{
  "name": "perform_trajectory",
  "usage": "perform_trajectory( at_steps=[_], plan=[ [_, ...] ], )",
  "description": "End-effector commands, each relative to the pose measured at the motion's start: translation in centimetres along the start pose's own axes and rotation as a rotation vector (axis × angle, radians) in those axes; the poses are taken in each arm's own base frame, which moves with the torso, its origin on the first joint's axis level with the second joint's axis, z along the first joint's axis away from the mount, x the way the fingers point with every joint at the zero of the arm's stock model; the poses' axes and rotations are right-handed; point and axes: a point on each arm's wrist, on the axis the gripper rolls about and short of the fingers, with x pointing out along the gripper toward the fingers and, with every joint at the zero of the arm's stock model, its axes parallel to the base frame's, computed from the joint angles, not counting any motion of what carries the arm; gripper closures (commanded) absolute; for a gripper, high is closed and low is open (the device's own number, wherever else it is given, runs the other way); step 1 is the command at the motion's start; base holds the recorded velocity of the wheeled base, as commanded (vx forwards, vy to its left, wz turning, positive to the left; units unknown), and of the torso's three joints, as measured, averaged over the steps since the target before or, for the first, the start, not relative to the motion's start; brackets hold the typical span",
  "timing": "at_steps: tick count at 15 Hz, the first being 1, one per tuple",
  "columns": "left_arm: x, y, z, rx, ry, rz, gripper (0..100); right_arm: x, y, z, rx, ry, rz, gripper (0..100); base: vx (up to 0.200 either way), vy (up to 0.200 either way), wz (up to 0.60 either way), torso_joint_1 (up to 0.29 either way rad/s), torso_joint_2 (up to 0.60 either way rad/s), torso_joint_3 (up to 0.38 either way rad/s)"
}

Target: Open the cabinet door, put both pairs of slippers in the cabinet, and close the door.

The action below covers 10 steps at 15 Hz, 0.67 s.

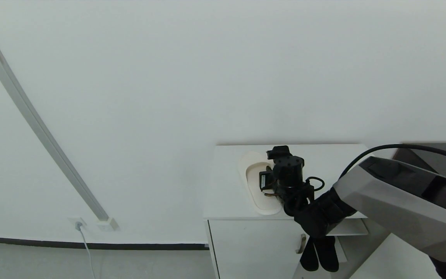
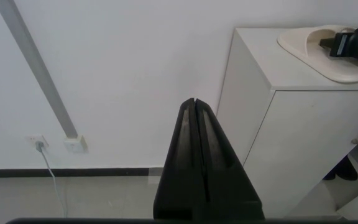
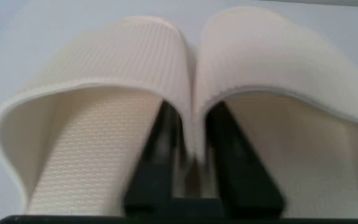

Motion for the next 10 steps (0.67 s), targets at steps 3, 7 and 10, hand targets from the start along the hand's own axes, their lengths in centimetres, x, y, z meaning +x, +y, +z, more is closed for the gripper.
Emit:
perform_trajectory(
  at_steps=[3, 7, 10],
  plan=[
    [0.0, 0.0, 0.0, 0.000, 0.001, 0.000, 100, -0.1, 0.1, 0.1, 0.001, -0.003, 0.003, 100, 0.000, 0.000, 0.00, 0.000, 0.00, 0.000],
    [0.0, 0.0, 0.0, 0.001, 0.001, -0.001, 100, -1.2, 0.2, 1.3, 0.006, -0.014, 0.015, 100, 0.000, 0.000, 0.00, 0.000, 0.00, 0.000],
    [0.0, 0.0, 0.0, 0.001, 0.001, -0.001, 100, -4.5, -0.4, 4.4, 0.015, -0.040, 0.038, 100, 0.000, 0.000, 0.00, 0.000, 0.00, 0.000]
  ],
)
